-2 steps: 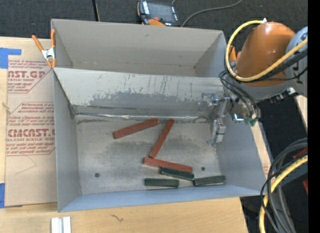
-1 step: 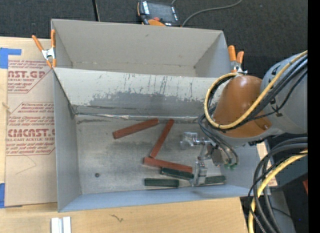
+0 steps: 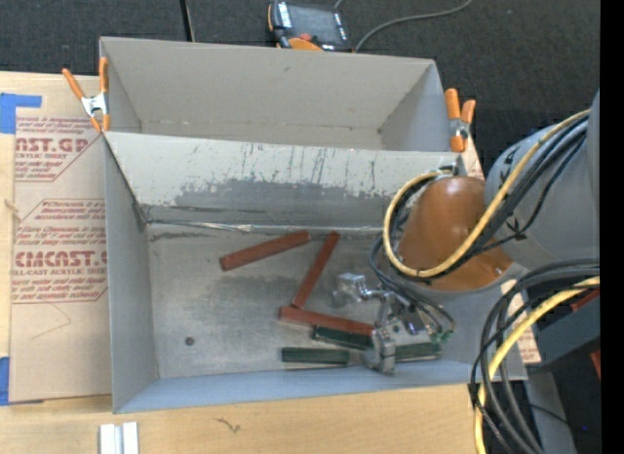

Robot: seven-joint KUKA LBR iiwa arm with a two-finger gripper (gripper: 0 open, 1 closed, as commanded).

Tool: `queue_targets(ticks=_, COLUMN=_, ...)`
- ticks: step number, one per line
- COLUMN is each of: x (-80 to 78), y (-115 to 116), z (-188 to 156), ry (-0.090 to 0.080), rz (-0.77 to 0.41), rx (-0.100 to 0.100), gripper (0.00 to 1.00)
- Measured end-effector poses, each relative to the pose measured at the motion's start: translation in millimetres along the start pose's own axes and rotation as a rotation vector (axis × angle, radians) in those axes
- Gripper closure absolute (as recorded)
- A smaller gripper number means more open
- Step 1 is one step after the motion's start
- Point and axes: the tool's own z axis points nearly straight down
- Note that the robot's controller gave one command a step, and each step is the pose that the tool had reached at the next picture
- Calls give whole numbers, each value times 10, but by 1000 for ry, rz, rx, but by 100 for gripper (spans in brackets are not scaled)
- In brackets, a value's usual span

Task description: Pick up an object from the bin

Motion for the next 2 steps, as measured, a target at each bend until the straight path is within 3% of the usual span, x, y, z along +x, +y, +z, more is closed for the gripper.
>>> queue_targets(ticks=1, x=28, y=4, z=10, ry=10, rz=2, rx=-3, gripper=100)
queue_targets(ticks=2, x=-253, y=-609, z=-1320, ry=5, rz=12, rx=2, gripper=100)
